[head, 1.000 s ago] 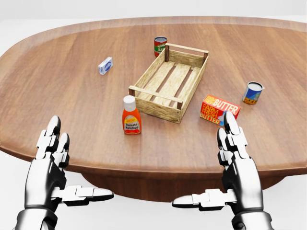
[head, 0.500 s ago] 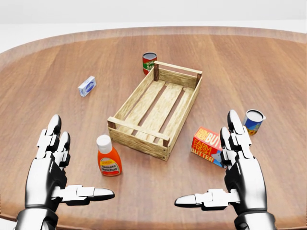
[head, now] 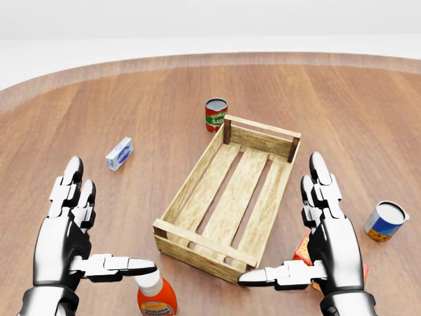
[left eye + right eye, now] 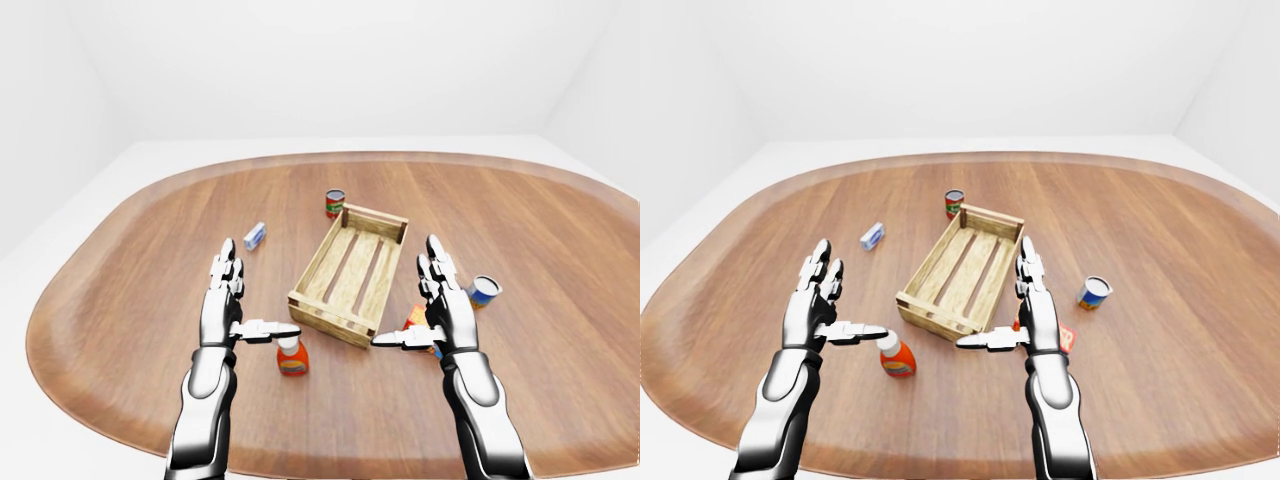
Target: Pick up the butter and put it in the tray.
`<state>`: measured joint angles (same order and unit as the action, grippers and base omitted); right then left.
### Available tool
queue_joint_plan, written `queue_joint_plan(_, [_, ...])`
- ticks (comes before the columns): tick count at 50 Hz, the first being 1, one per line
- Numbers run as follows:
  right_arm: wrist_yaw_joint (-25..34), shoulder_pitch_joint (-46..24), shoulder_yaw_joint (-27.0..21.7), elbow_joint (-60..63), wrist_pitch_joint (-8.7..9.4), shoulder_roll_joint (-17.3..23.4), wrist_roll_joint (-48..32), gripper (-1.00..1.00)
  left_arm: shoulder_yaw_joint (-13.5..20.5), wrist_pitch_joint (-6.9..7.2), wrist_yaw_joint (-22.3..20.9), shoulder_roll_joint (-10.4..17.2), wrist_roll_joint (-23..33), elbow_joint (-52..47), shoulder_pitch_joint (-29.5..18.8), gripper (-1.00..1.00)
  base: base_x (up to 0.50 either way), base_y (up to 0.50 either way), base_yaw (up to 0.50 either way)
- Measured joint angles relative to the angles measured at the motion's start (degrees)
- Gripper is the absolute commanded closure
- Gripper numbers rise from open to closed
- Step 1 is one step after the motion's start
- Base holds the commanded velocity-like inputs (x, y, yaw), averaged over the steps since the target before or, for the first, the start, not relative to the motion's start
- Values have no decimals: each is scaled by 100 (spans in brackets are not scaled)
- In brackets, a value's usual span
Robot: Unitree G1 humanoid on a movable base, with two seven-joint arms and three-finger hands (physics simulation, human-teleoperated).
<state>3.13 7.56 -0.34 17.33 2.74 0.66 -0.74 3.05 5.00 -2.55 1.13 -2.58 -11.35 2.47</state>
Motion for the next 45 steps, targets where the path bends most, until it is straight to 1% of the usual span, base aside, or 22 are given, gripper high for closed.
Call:
queue_joint_plan(3, [1,-67,24,-3,3,-26,-16,-100,24,0,5,34,4,7,-14,-100,47,35,0])
queue_joint_plan(13, [-32,-38,-22,10,19,-20,22,-100,12,0,-2,16,-5,-8,-8,-100,41,27,0])
queue_joint_plan(27, [-117,-62,-66,-65,18,-6,57,-100,12,0,-9,9,-14,-20,1,-100,0,0,0])
queue_joint_plan(32, [-142,-55,-70,-65,29,14,0,-100,-2,0,-13,-11,-11,-26,12,-100,2,30,0])
queue_joint_plan(45, [-210,-61,-118,-54,52,-6,76,-100,6,0,-16,3,-10,-34,19,-100,0,0,0])
